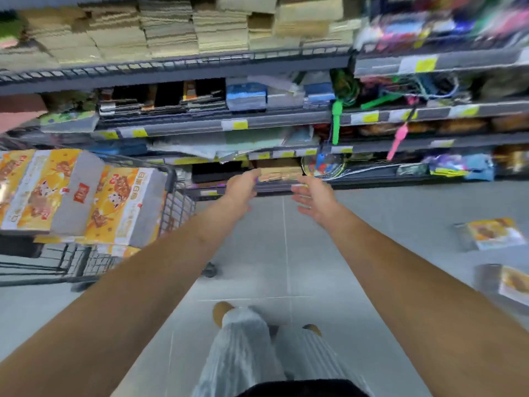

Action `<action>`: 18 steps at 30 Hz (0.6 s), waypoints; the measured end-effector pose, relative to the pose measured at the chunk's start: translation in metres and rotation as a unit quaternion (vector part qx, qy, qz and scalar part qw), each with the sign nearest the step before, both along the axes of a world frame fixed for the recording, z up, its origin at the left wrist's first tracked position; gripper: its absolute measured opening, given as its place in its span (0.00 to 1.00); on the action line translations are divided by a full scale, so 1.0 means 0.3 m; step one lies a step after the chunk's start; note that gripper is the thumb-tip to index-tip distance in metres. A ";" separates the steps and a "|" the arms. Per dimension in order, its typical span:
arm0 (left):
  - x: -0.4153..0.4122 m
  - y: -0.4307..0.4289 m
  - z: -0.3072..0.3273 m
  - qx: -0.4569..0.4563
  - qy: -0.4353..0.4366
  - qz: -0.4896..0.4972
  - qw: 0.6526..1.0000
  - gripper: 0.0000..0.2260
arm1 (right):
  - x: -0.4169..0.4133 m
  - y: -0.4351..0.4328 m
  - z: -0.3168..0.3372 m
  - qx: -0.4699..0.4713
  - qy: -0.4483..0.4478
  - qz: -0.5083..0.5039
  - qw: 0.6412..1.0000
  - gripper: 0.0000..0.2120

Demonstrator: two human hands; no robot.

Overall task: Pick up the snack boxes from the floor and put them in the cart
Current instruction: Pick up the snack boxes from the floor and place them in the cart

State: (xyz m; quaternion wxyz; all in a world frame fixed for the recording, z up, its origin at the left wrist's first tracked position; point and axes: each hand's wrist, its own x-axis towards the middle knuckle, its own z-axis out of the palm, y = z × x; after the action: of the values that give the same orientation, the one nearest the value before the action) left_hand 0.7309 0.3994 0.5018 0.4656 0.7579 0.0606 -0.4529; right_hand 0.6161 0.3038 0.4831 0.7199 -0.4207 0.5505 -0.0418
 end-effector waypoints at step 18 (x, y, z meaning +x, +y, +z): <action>-1.236 -0.900 -0.013 -0.005 -0.023 -0.409 0.912 0.05 | -1.274 -0.574 -0.021 -0.002 -0.016 -0.365 0.931 0.05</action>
State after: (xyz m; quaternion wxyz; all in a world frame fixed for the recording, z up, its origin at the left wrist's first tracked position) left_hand 0.3600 0.1294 0.4979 0.2449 0.7242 -0.2678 -0.5863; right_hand 0.2340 0.1315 0.4767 0.6629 -0.1915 0.6541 -0.3099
